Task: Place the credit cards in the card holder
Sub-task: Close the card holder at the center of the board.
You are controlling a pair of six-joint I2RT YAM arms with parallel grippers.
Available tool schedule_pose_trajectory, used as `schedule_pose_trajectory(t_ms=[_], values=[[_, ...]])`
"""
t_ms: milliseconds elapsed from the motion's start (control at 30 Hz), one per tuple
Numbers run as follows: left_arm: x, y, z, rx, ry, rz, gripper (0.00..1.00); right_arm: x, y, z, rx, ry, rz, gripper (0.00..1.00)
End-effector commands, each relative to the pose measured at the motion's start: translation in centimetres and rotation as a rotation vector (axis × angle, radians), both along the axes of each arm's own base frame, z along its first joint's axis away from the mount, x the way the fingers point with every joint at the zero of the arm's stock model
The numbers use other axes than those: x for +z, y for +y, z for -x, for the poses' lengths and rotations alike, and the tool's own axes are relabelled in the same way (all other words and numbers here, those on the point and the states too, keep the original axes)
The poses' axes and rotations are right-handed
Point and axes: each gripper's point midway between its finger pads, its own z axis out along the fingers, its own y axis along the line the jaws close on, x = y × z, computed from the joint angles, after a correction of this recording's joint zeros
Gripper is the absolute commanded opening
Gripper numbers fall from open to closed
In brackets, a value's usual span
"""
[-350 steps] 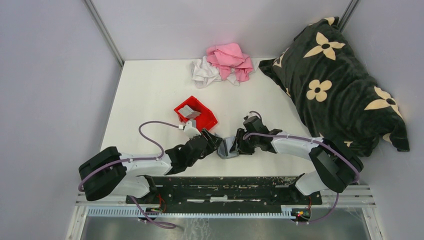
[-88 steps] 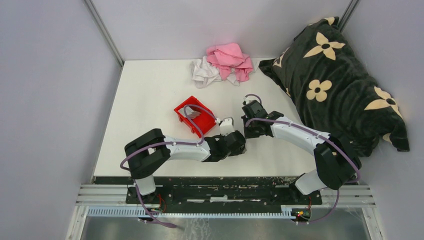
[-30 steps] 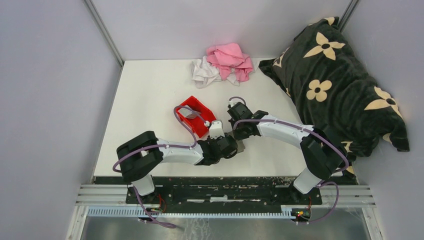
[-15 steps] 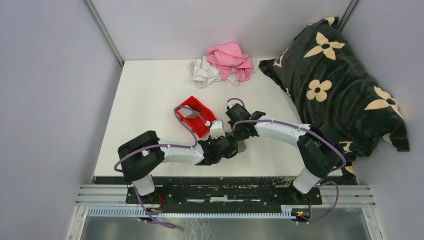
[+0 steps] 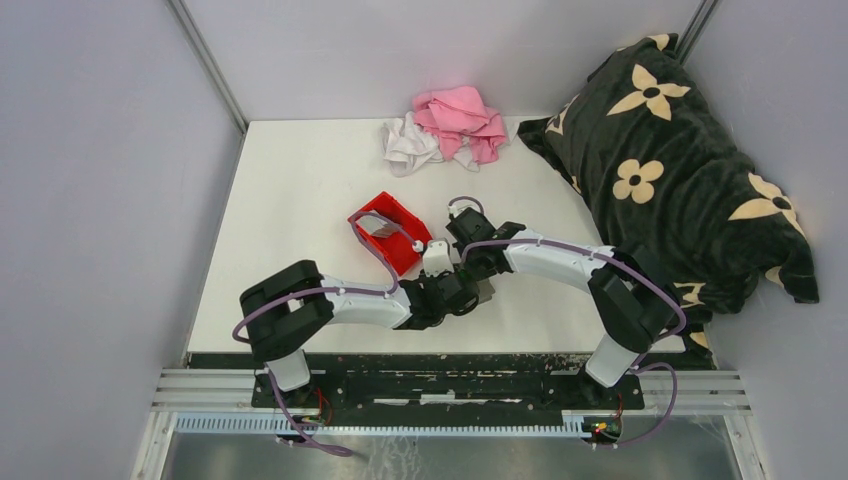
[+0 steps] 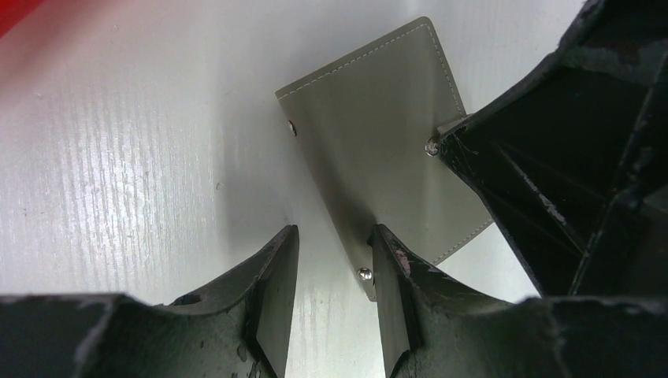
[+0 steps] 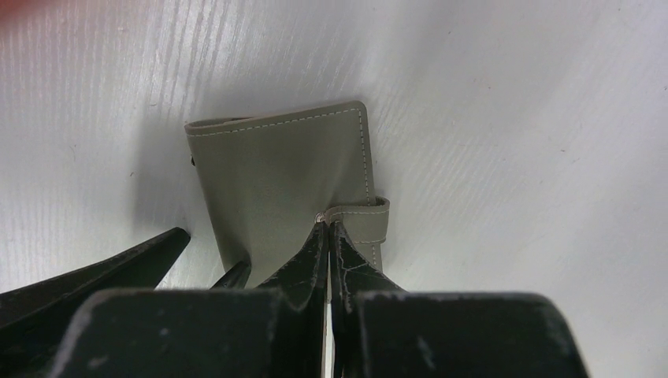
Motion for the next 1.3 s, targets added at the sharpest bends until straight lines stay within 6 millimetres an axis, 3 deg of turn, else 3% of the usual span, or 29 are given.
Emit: schedule_pose_trajectory(t_ms=[0, 300, 1267], values=[[0.3, -1.0, -0.5, -0.005, -0.017, 0.012, 0.47, -0.1, 0.5, -0.3, 0.016, -0.006, 0.022, 0.03], [0.2, -1.0, -0.6, -0.009, -0.02, 0.01, 0.47, -0.5, 0.7, -0.2, 0.022, 0.002, 0.031, 0.08], [0.1, -0.3, -0.4, -0.012, -0.033, 0.028, 0.47, -1.6, 2.5, 1.6, 0.038, 0.012, 0.072, 0.08]])
